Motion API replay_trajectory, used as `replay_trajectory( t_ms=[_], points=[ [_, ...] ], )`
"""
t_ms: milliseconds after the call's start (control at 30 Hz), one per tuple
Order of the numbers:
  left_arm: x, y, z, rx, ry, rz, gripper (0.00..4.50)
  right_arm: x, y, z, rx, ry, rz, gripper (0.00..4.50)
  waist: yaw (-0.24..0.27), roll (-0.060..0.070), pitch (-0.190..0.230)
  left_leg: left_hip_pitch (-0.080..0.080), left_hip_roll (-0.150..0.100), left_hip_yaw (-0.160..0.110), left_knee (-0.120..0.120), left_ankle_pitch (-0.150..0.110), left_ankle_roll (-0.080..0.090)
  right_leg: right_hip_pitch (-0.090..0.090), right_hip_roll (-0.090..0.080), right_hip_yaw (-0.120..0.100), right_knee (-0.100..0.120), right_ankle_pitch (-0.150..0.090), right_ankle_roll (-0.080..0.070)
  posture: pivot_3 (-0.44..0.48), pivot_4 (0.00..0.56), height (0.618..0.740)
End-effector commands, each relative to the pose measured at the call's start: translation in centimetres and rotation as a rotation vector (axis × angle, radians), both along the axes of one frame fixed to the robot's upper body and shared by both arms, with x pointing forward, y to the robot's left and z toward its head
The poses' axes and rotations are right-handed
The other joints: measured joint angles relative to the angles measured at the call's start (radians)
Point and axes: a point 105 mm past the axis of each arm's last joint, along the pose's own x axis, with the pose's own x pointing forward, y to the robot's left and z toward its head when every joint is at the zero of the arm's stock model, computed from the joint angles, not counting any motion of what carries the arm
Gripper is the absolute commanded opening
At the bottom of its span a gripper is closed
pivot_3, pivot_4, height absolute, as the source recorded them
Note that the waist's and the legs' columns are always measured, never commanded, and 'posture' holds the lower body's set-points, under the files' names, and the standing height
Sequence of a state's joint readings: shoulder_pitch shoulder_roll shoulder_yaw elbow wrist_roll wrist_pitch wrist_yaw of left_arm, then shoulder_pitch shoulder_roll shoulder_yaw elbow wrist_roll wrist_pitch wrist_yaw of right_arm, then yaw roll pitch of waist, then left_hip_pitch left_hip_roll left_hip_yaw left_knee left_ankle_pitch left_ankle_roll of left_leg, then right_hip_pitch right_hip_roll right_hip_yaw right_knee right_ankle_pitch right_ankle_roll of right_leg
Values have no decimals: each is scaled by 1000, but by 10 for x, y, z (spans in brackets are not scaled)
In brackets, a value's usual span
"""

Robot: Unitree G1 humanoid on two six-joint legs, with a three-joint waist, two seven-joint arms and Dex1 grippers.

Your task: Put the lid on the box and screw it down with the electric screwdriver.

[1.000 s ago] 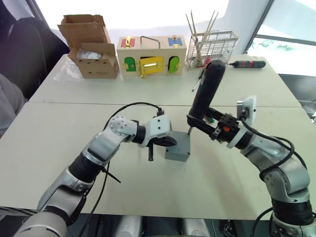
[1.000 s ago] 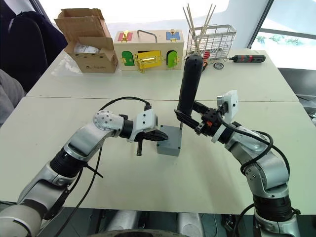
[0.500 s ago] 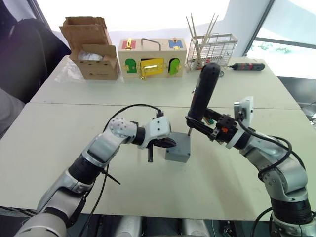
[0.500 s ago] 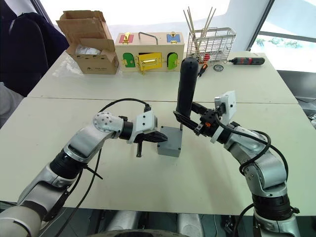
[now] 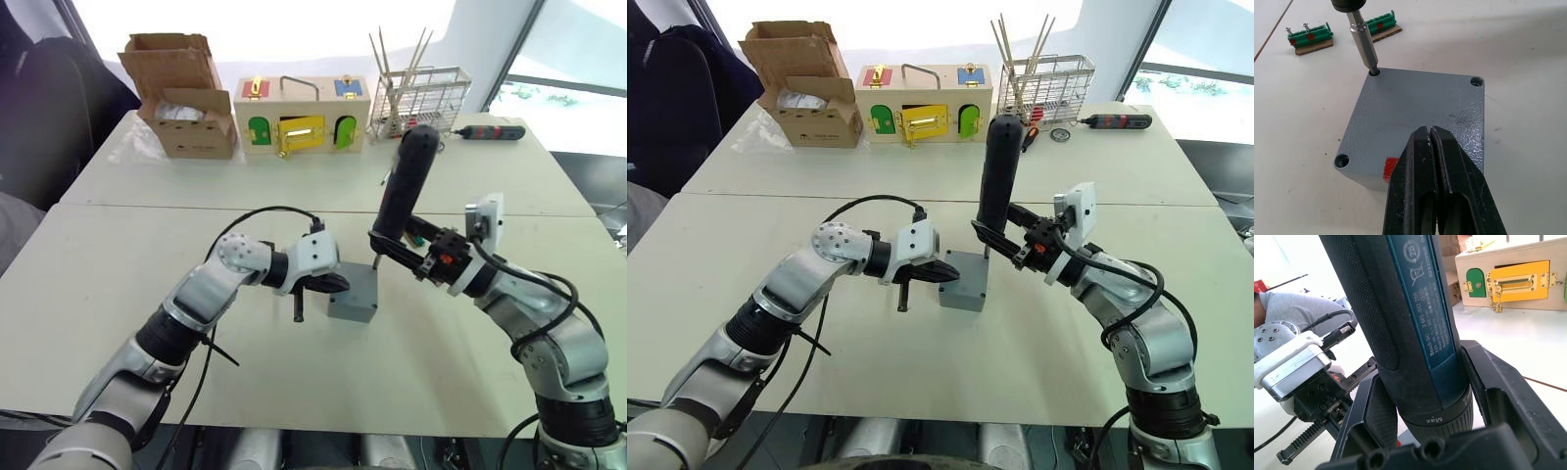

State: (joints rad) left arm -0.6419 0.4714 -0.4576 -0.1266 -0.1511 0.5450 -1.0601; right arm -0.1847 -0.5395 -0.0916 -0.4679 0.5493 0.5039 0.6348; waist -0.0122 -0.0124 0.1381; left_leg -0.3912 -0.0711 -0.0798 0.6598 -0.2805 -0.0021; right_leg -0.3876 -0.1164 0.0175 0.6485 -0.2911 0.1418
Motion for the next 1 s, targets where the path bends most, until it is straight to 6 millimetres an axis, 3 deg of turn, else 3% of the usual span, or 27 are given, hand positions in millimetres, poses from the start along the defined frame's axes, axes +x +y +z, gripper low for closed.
replay_trajectory(
  t_ms=[33,1000],
  points=[
    [2,5,-7,38,9,22,0,-2,3,-46,-22,190,9,1774,0,0,0,0,0,0,0,0,0,0,0,0,0,0,0,0,150,730],
    [3,4,-7,39,7,20,0,-2,0,-64,-14,231,-21,1774,1,-4,-5,0,0,-1,-1,0,0,1,0,0,-2,0,0,0,150,730]
  ],
)
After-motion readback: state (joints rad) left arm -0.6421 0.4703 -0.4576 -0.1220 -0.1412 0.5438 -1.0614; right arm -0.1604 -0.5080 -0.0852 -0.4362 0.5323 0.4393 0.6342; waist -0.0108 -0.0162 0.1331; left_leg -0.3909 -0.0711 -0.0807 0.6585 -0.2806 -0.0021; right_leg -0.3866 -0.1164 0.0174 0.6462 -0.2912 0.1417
